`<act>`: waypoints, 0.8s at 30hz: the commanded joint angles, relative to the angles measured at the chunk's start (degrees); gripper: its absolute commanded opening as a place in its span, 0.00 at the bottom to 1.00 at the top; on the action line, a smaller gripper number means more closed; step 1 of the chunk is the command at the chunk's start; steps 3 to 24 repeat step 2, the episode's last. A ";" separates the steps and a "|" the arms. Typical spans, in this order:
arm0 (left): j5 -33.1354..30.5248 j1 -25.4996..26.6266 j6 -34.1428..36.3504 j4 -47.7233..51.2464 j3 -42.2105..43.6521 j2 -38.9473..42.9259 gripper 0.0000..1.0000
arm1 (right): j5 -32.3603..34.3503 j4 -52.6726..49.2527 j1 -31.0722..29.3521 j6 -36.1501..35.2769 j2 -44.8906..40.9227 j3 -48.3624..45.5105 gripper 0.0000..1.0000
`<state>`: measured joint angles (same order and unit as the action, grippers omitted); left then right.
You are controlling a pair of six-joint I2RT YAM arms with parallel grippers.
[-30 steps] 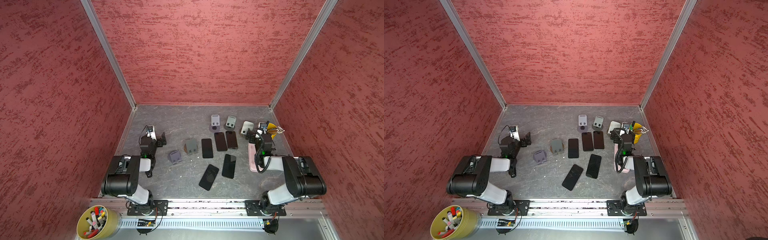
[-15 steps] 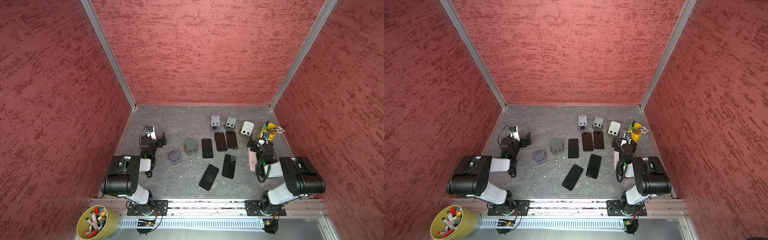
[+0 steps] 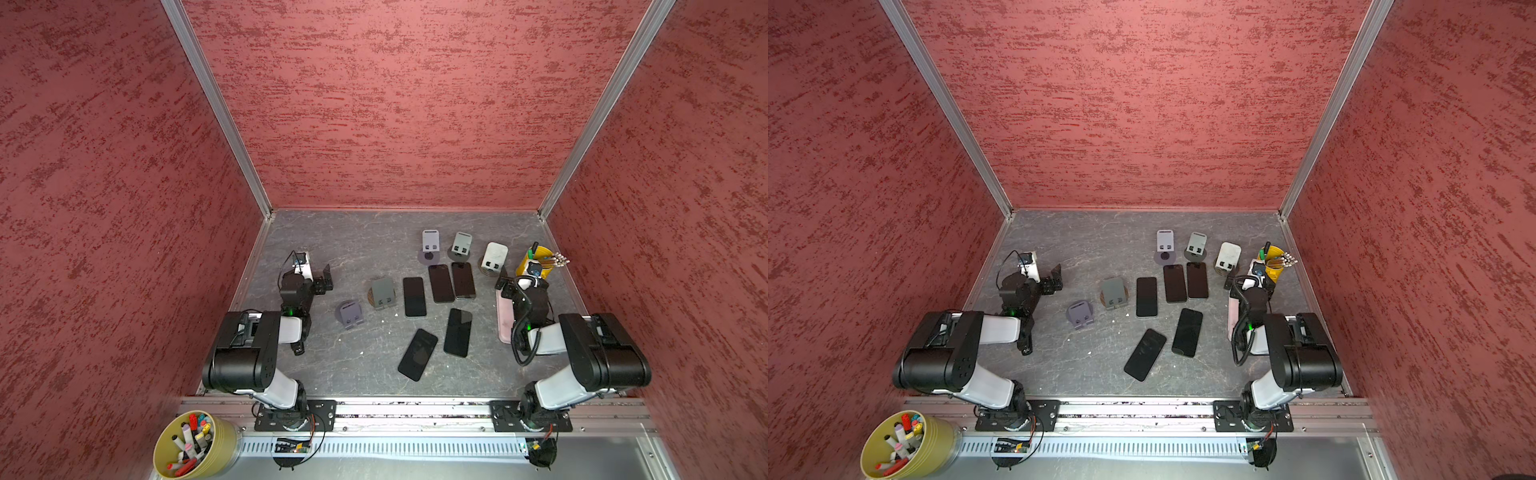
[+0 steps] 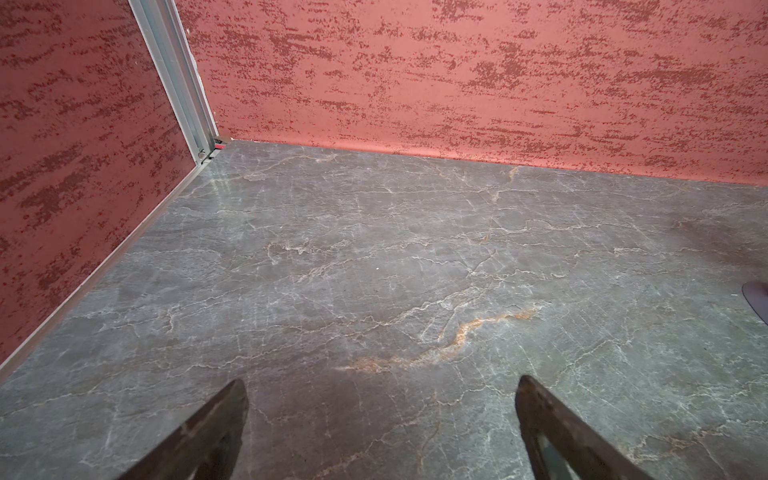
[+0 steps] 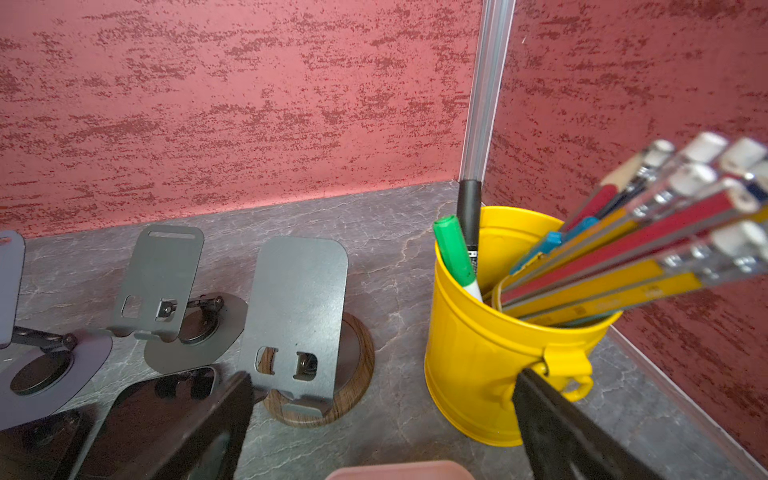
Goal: Remove the phone from the phone stand
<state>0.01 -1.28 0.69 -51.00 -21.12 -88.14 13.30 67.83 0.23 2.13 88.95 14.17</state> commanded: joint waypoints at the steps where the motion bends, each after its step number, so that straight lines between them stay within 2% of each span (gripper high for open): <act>1: 0.56 -0.25 -0.55 -0.07 -0.67 0.07 0.99 | 0.86 1.07 0.22 0.32 0.13 0.99 0.99; 24: 0.56 -0.20 -0.52 -0.06 -0.67 0.07 1.00 | 0.94 1.22 0.28 0.28 0.10 0.95 0.99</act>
